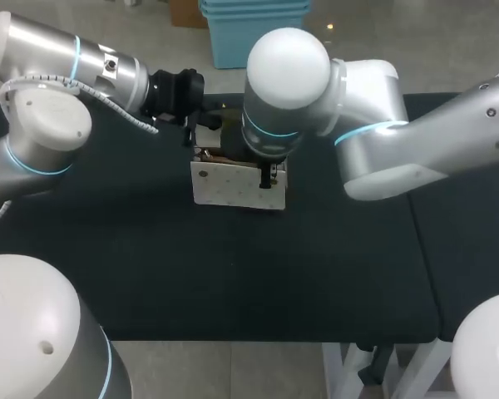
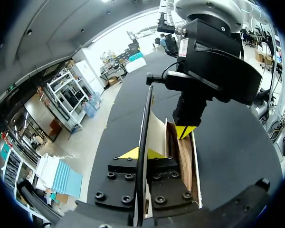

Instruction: Pick up the bag, open it, inspect its contents, close it, and place it on the opposite side

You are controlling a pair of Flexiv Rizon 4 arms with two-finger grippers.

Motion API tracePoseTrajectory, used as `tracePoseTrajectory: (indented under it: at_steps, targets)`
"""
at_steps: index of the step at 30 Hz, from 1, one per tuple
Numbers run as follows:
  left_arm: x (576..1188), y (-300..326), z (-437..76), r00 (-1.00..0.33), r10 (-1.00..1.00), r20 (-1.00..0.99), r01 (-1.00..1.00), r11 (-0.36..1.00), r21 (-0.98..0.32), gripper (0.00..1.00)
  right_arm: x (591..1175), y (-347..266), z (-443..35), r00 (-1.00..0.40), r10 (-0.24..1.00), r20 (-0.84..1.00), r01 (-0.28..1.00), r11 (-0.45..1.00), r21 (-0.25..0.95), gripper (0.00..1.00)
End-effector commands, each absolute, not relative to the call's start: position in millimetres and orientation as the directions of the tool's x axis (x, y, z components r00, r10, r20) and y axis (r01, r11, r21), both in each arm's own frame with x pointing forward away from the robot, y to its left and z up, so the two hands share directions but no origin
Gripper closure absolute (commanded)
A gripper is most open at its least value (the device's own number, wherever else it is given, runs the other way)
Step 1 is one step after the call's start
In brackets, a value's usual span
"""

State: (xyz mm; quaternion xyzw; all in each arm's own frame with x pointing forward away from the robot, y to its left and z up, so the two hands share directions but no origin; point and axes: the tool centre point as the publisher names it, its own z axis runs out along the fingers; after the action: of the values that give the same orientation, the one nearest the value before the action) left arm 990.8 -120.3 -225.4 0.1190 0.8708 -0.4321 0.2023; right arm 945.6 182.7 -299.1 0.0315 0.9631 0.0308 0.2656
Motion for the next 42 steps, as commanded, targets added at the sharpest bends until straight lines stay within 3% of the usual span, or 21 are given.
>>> tracePoseTrajectory:
  at_steps: [1, 16, 26, 42]
  targets:
    - [985.6, -118.3, -221.6, -0.885, 0.032, -0.465, 0.392, 0.589, -0.707, 1.00, 948.9, 182.6, -302.1, -0.857, 0.082, -0.509, 0.047, 0.996, 0.081, 1.00]
    - [977.5, -114.9, -214.1, -0.876, 0.036, -0.481, 0.416, 0.563, -0.714, 1.00, 967.1, 185.9, -306.7, -0.860, 0.111, -0.499, 0.075, 0.993, 0.091, 1.00]
    - [981.7, -116.6, -225.4, -0.888, 0.052, -0.456, 0.407, 0.547, -0.732, 1.00, 964.2, 191.0, -298.7, -0.825, 0.131, -0.549, 0.046, 0.985, 0.165, 1.00]
    - [989.2, -114.2, -232.0, -0.893, 0.048, -0.448, 0.405, 0.521, -0.751, 1.00, 956.3, 196.1, -317.4, -0.866, 0.080, -0.493, -0.017, 0.982, 0.189, 1.00]
